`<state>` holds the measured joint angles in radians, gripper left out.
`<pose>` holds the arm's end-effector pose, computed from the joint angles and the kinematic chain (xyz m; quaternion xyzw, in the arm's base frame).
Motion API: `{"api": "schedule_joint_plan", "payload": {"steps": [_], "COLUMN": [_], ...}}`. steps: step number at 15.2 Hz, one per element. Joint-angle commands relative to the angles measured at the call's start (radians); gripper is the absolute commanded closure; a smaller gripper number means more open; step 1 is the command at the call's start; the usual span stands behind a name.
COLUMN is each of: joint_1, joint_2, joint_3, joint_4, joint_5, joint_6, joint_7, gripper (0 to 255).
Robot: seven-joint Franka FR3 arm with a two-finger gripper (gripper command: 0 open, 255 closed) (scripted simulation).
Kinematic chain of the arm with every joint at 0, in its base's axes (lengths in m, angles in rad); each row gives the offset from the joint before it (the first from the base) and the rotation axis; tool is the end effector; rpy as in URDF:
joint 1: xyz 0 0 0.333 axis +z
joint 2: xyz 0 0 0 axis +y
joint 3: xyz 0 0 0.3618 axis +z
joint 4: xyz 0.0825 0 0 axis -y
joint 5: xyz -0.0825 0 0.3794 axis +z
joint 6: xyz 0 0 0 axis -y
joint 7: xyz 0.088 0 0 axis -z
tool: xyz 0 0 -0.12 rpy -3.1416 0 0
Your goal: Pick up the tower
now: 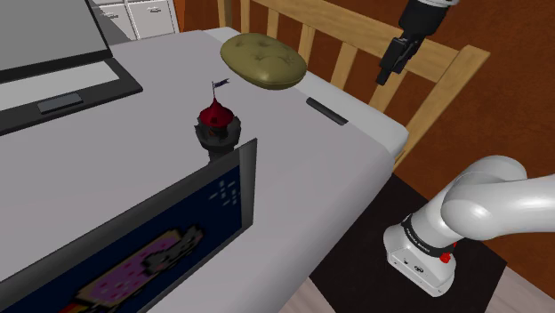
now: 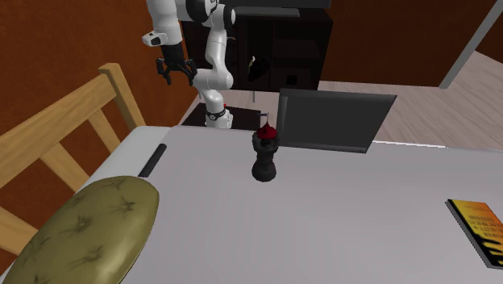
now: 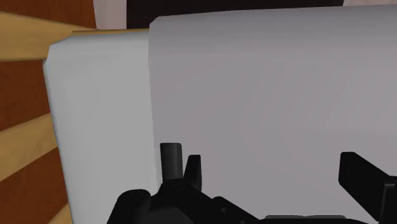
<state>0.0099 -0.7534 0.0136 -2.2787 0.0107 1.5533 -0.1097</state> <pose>0.2791 0.0096 0.6355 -0.9978 -0.0649 -0.0140 0.0001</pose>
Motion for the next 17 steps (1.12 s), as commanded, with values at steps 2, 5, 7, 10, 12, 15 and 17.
{"api": "schedule_joint_plan", "payload": {"steps": [2, 5, 7, 10, 12, 15, 17], "joint_1": [0.016, 0.063, 0.093, 0.136, 0.163, 0.2, 0.224], "joint_2": [0.036, 0.142, 0.21, 0.307, 0.369, 0.457, 0.513], "joint_3": [-0.002, -0.005, -0.004, 0.001, 0.008, 0.022, 0.034], "joint_4": [0.023, 0.096, 0.148, 0.231, 0.288, 0.377, 0.437], "joint_5": [0.002, 0.01, 0.017, 0.03, 0.039, 0.052, 0.06], "joint_6": [0.015, 0.051, 0.069, 0.087, 0.093, 0.095, 0.092], "joint_7": [-0.032, -0.126, -0.188, -0.28, -0.34, -0.428, -0.485], "gripper": [0, 0, 0, 0, 0, 0, 0]}}
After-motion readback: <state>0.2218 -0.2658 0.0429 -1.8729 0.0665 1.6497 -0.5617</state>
